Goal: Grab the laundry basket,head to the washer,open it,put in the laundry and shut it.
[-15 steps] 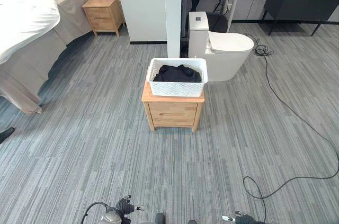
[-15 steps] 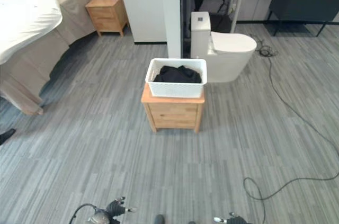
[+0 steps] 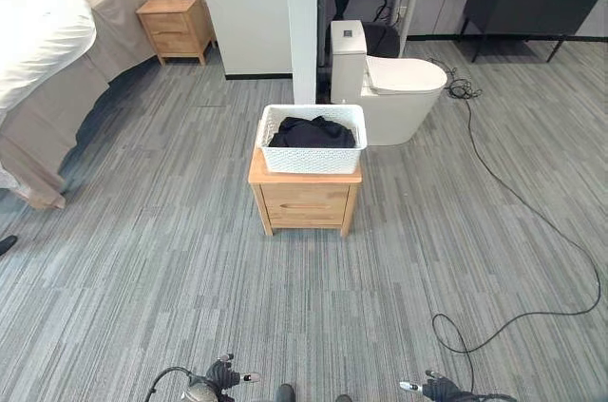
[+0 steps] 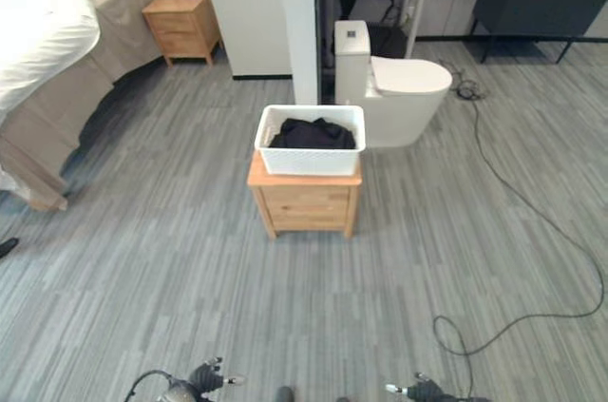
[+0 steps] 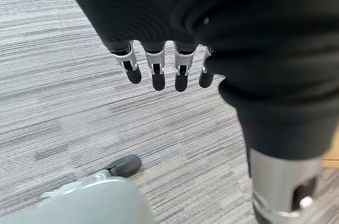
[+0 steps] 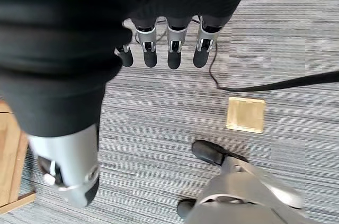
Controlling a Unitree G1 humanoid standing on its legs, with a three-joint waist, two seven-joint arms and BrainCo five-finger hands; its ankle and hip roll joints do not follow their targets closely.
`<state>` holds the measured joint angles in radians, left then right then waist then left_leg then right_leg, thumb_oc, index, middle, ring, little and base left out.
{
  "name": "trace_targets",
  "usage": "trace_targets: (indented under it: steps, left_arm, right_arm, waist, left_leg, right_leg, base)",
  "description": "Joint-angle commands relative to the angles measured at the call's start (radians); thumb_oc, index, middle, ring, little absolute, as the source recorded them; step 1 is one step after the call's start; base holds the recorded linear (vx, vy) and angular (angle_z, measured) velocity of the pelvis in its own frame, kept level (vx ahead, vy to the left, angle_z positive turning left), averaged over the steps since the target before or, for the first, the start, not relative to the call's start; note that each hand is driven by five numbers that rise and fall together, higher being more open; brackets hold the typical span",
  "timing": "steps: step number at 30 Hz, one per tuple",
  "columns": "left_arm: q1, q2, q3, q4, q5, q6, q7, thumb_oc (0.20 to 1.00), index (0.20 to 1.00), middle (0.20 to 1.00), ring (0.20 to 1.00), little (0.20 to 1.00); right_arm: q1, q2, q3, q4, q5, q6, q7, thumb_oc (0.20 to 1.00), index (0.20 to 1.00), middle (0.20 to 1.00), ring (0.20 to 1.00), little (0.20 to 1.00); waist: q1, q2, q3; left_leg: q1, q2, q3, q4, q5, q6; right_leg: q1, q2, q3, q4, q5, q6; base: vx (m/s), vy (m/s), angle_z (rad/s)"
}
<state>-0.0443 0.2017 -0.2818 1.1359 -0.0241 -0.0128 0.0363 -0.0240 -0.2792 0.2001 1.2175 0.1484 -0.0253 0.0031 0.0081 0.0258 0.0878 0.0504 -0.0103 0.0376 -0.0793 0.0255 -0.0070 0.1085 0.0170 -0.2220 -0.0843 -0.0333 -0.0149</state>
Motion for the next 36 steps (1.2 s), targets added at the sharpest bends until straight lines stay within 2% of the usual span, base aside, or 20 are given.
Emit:
trace_targets:
  steps: [1,8,19,21,23,25,27,28,29,30,32,33,35,36]
  left_arm:
    - [-0.051,-0.009,0.024,0.049,-0.019,-0.025,0.018,1.000,1.000,1.000,1.000,1.000]
    - [-0.043,-0.011,0.050,0.067,-0.061,-0.031,0.006,1.000,1.000,1.000,1.000,1.000]
    - [-0.052,-0.006,0.069,0.040,-0.105,-0.037,0.013,1.000,1.000,1.000,1.000,1.000]
    - [-0.064,-0.010,0.066,0.044,-0.102,-0.034,0.021,1.000,1.000,1.000,1.000,1.000]
    - [-0.078,-0.009,0.061,0.049,-0.098,-0.031,0.014,1.000,1.000,1.000,1.000,1.000]
    - [-0.081,-0.007,0.067,0.047,-0.107,-0.030,0.016,1.000,1.000,1.000,1.000,1.000]
    - [-0.081,-0.002,0.082,0.050,-0.124,-0.031,0.020,1.000,1.000,1.000,1.000,1.000]
    - [-0.081,-0.002,0.082,0.050,-0.124,-0.031,0.020,1.000,1.000,1.000,1.000,1.000]
    - [-0.082,-0.003,0.088,0.060,-0.140,-0.030,0.018,1.000,1.000,1.000,1.000,1.000]
    - [-0.078,-0.005,0.089,0.073,-0.146,-0.029,0.013,1.000,1.000,1.000,1.000,1.000]
    - [-0.077,-0.004,0.089,0.075,-0.148,-0.028,0.012,1.000,1.000,1.000,1.000,1.000]
    - [-0.078,0.001,0.094,0.087,-0.143,-0.027,0.013,1.000,1.000,1.000,1.000,1.000]
    - [-0.081,0.007,0.095,0.093,-0.134,-0.027,0.017,1.000,1.000,1.000,1.000,1.000]
    - [-0.086,0.009,0.094,0.095,-0.126,-0.027,0.021,1.000,1.000,1.000,1.000,1.000]
  right_arm:
    - [-0.023,-0.012,0.004,-0.013,0.026,-0.030,0.011,1.000,1.000,1.000,1.000,1.000]
    - [-0.011,0.013,-0.021,-0.027,0.186,-0.043,0.065,1.000,1.000,1.000,1.000,1.000]
    - [-0.020,-0.014,-0.010,-0.085,0.191,-0.044,0.073,1.000,1.000,1.000,1.000,1.000]
    - [-0.012,-0.021,-0.018,-0.091,0.193,-0.043,0.069,1.000,1.000,1.000,1.000,1.000]
    - [0.001,-0.037,-0.026,-0.086,0.188,-0.040,0.070,1.000,1.000,1.000,1.000,1.000]
    - [0.012,-0.043,-0.027,-0.083,0.183,-0.038,0.074,1.000,1.000,1.000,1.000,1.000]
    - [0.023,-0.049,-0.026,-0.077,0.175,-0.038,0.076,1.000,1.000,1.000,1.000,1.000]
    - [0.023,-0.049,-0.026,-0.076,0.175,-0.038,0.076,1.000,1.000,1.000,1.000,1.000]
    - [0.020,-0.053,-0.025,-0.057,0.162,-0.037,0.078,1.000,1.000,1.000,1.000,1.000]
    - [0.009,-0.059,-0.017,-0.035,0.145,-0.030,0.078,1.000,1.000,1.000,1.000,1.000]
    - [0.002,-0.061,-0.015,-0.022,0.137,-0.027,0.076,1.000,1.000,1.000,1.000,1.000]
    - [-0.005,-0.064,-0.012,-0.016,0.126,-0.026,0.074,1.000,1.000,1.000,1.000,1.000]
    - [-0.009,-0.065,-0.008,-0.015,0.120,-0.028,0.070,1.000,1.000,1.000,1.000,1.000]
    - [-0.007,-0.063,0.001,-0.005,0.105,-0.029,0.069,1.000,1.000,1.000,1.000,1.000]
  waist:
    - [-0.005,-0.034,-0.007]
    - [-0.005,-0.039,-0.012]
    - [-0.007,-0.040,0.022]
    - [-0.014,-0.041,0.034]
    - [-0.025,-0.049,0.055]
    - [-0.023,-0.051,0.072]
    - [-0.015,-0.056,0.093]
    - [-0.016,-0.055,0.093]
    - [-0.006,-0.061,0.111]
    - [0.002,-0.062,0.121]
    - [0.003,-0.060,0.121]
    - [0.009,-0.062,0.125]
    - [0.019,-0.064,0.126]
    - [0.027,-0.054,0.127]
  left_leg:
    - [0.034,0.009,0.033,0.057,-0.059,-0.030]
    - [0.042,0.013,0.036,0.049,-0.057,-0.033]
    - [0.022,0.022,0.037,0.082,-0.052,-0.045]
    - [-0.003,0.027,0.035,0.109,-0.045,-0.056]
    - [-0.070,0.039,0.057,0.225,-0.025,-0.088]
    - [-0.117,0.052,0.062,0.320,0.000,-0.105]
    - [-0.173,0.056,0.044,0.441,0.058,-0.127]
    - [-0.176,0.057,0.042,0.444,0.057,-0.127]
    - [-0.211,0.046,0.008,0.537,0.094,-0.140]
    - [-0.241,0.040,-0.017,0.566,0.106,-0.132]
    - [-0.249,0.049,-0.010,0.540,0.101,-0.121]
    - [-0.279,0.068,0.011,0.462,0.084,-0.102]
    - [-0.308,0.094,0.035,0.342,0.080,-0.088]
    - [-0.341,0.145,0.055,0.206,0.166,-0.102]
  right_leg:
    - [-0.021,-0.085,-0.029,0.054,-0.001,0.127]
    - [-0.011,-0.080,-0.025,0.042,-0.001,0.125]
    - [-0.028,-0.073,-0.017,0.049,-0.003,0.115]
    - [-0.041,-0.073,-0.022,0.060,-0.007,0.113]
    - [-0.054,-0.072,-0.030,0.069,-0.009,0.101]
    - [-0.049,-0.068,-0.031,0.069,-0.014,0.088]
    - [-0.033,-0.061,-0.028,0.067,-0.021,0.073]
    - [-0.033,-0.060,-0.029,0.067,-0.021,0.073]
    - [-0.024,-0.059,-0.018,0.072,-0.028,0.063]
    - [-0.023,-0.055,-0.009,0.076,-0.033,0.060]
    - [-0.021,-0.051,-0.008,0.076,-0.040,0.060]
    - [-0.011,-0.047,-0.006,0.074,-0.053,0.063]
    - [0.001,-0.041,-0.004,0.070,-0.067,0.070]
    - [0.024,-0.021,0.001,0.069,-0.090,0.078]
  base:
    - [0.00,0.009,-0.04]
    - [0.01,-0.002,-0.05]
    - [-0.02,-0.035,-0.02]
    - [-0.03,-0.086,0.07]
    - [-0.05,-0.159,0.24]
    - [-0.01,-0.136,0.28]
    - [0.01,-0.108,0.16]
    - [0.04,-0.115,0.06]
    - [0.07,-0.107,-0.07]
    - [0.08,-0.106,-0.12]
    - [0.10,-0.034,-0.36]
    - [0.19,-0.016,-0.22]
    - [0.26,0.032,0.06]
    - [0.32,0.072,-0.04]
